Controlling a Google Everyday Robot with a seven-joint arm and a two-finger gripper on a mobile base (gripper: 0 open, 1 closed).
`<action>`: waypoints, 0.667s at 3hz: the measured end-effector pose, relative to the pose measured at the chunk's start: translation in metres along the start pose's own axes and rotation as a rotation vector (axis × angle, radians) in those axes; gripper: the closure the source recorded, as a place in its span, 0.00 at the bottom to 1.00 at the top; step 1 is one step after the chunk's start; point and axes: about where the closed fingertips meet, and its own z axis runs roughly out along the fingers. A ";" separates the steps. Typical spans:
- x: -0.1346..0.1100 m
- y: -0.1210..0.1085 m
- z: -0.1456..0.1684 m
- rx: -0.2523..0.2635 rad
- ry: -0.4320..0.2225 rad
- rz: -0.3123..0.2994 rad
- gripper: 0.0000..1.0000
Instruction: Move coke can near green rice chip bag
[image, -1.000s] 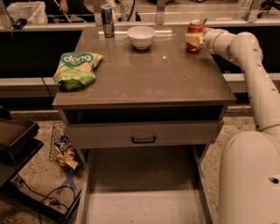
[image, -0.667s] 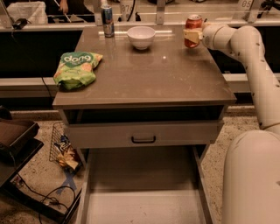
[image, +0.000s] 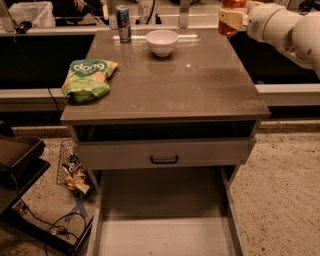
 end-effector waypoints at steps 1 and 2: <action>-0.020 0.038 -0.032 -0.015 -0.037 0.058 1.00; 0.023 0.116 -0.020 -0.136 0.036 0.066 1.00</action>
Offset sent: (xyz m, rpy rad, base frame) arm -0.1011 0.1881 -0.1168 -0.0320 0.1970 0.2978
